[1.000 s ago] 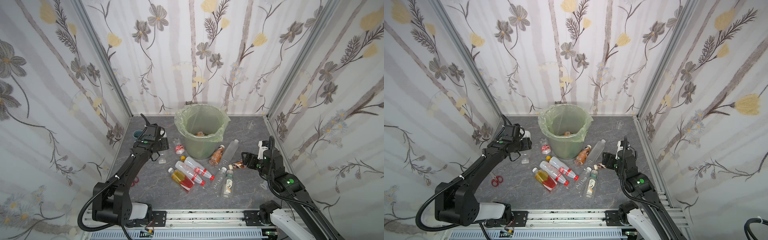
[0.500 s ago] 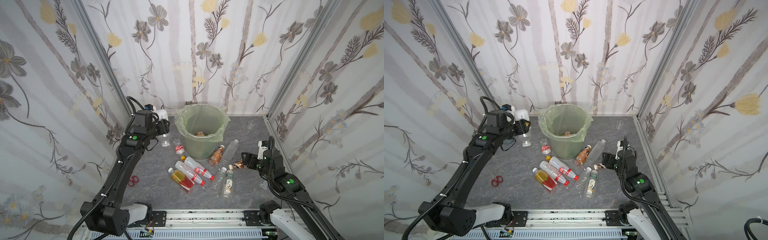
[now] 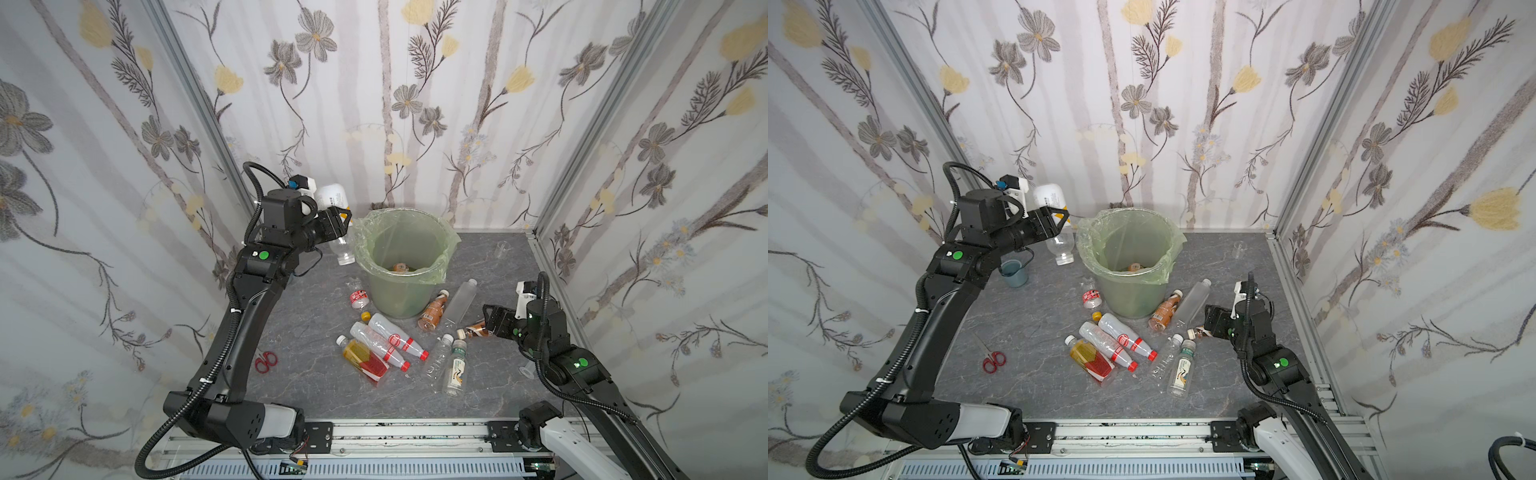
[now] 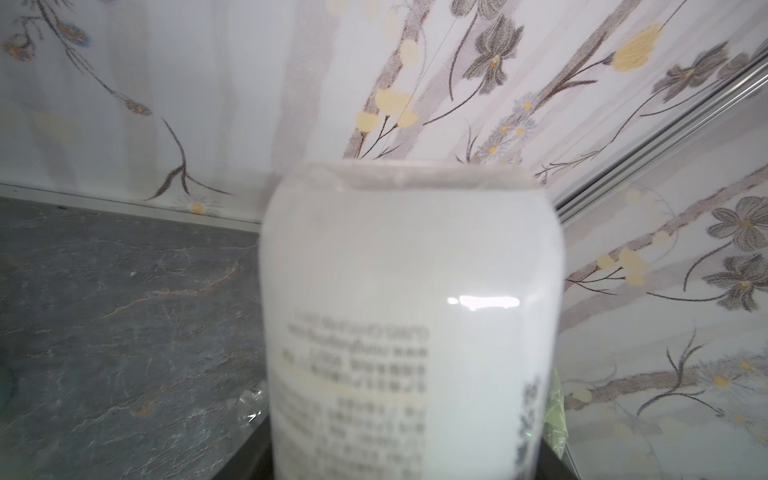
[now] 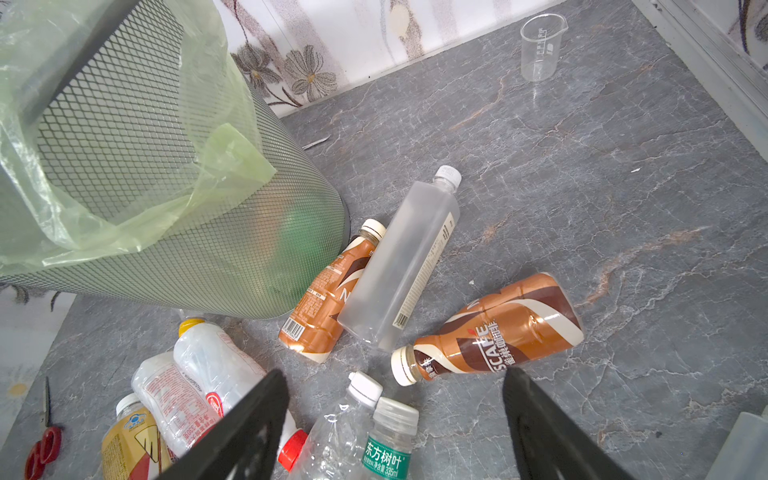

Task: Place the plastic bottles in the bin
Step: 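Lift the white-labelled bottle with the left gripper and carry it over the bin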

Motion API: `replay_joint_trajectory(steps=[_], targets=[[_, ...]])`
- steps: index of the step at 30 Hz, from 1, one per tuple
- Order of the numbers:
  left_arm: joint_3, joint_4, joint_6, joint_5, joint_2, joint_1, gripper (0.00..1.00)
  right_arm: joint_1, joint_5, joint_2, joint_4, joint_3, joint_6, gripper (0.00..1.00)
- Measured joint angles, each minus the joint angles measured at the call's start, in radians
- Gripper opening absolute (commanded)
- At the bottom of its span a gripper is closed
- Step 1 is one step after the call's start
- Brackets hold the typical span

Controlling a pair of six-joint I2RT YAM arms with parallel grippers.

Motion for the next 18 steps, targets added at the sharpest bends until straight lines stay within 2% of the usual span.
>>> replay_joint_trajectory(steps=[11,18], targets=[[0.219,0.000,-0.005,0.016,0.170,-0.092,0.61,0.000,0.000,-0.031,-0.013,0.005,0.001,0.82],[0.325,0.000,0.072,0.013,0.286,-0.160,0.60,0.000,0.000,-0.042,-0.016,-0.003,0.002,0.82]])
